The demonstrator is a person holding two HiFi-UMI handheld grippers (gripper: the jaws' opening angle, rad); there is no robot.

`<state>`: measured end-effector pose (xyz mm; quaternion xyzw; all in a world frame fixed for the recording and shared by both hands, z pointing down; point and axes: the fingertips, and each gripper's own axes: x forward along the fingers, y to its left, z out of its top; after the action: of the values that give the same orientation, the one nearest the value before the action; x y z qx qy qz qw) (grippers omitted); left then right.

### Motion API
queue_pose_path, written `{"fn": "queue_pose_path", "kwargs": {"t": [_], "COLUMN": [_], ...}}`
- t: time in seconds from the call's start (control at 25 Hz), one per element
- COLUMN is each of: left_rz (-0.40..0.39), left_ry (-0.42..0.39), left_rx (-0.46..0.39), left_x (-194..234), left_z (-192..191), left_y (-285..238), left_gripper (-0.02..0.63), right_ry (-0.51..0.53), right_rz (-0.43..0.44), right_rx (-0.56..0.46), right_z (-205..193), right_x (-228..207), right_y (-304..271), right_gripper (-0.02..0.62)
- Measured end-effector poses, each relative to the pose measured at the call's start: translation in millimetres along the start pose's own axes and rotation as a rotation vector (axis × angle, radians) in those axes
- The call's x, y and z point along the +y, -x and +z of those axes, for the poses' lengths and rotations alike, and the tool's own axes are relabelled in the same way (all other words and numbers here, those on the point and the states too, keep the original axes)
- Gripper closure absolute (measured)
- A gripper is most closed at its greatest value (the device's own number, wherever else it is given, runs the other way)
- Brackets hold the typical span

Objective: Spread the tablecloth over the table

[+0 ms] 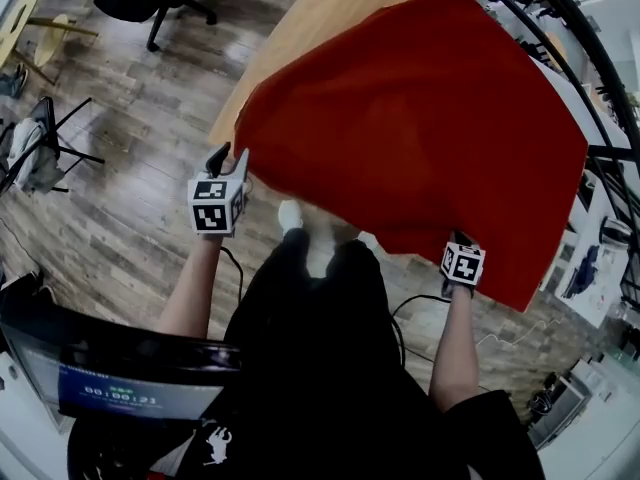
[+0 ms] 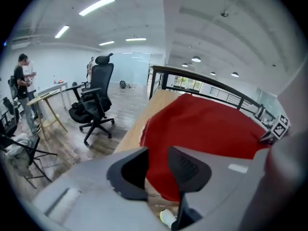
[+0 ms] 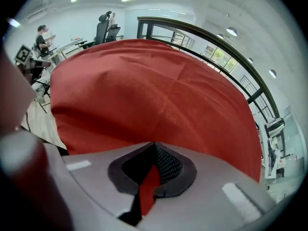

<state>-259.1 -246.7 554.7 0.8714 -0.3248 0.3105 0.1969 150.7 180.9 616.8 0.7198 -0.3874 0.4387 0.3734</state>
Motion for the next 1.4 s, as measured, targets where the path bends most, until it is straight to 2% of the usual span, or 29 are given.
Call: {"fn": "queue_pose_path", "kwargs": {"t": [0.04,0.08,0.16,0.24,0.32,0.44,0.52,0.6,0.72,0.76,0.84,0.96,1.04,1.24,1.32,1.4], "left_rz": [-0.023,-0.045,-0.089,-0.115,-0.077,0.041,0.037,0.004,0.021,0.029,0.018,-0.014,-0.046,-0.171,-0.226,-0.251], "left_ry": [-0.019,-0.035,-0.058,-0.089,-0.106,-0.072,-0.055,-0.046,-0.021,-0.019,-0.048,-0.09,-0.11,-0.199,-0.227,-0.253], "left_rx": [-0.023,-0.043,-0.066,-0.072,-0.052,0.002,0.065,0.133,0.185,0.181,0.129,-0.003,-0.055,-0.088,-0.125,-0.13], "left_x": [-13.2,-25.9,-49.6,-68.4,-74.2,-64.9,-64.8,-67.4,-62.0,-63.1,-72.6,-89.1,-98.7,-114.9,-110.3,-90.0], "left_z": [-2.2,-3.4,-0.7,5.4,4.8,-2.5,-13.5,-29.9,-37.3,-32.4,-5.7,63.7,108.6,211.2,262.7,304.4], "left_y": [3.7,5.5,1.0,-11.7,-28.1,-44.7,-50.4,-51.5,-42.8,-38.8,-35.7,-49.3,-71.7,-160.8,-208.8,-261.9], "left_gripper": [0.519,0.566,0.577,0.603,0.603,0.603,0.6,0.584,0.58,0.602,0.603,0.603,0.603,0.601,0.564,0.534], "right_ry": [-0.011,-0.022,-0.038,-0.052,-0.045,0.015,0.112,0.213,0.303,0.313,0.272,0.17,0.152,0.082,0.061,0.083], "right_rz": [-0.016,-0.025,-0.021,0.024,0.095,0.236,0.328,0.392,0.436,0.442,0.454,0.467,0.456,0.389,0.359,0.34], "right_rx": [0.0,-0.01,-0.081,-0.193,-0.294,-0.393,-0.405,-0.373,-0.297,-0.296,-0.336,-0.396,-0.402,-0.371,-0.358,-0.35], "right_z": [-1.1,-1.0,10.7,40.0,78.8,132.3,153.5,162.3,161.9,165.3,186.5,236.8,265.9,315.9,327.8,337.0], "right_x": [-0.2,1.2,8.6,24.1,46.2,91.5,134.8,177.3,212.6,214.0,205.5,191.9,188.1,179.7,185.6,206.3], "right_y": [2.4,6.3,17.0,28.1,36.6,44.4,40.2,27.6,11.1,10.8,8.8,-5.2,-20.1,-51.7,-53.5,-54.7], "right_gripper": [0.586,0.586,0.586,0.586,0.586,0.586,0.586,0.586,0.586,0.586,0.586,0.586,0.586,0.586,0.586,0.586]}}
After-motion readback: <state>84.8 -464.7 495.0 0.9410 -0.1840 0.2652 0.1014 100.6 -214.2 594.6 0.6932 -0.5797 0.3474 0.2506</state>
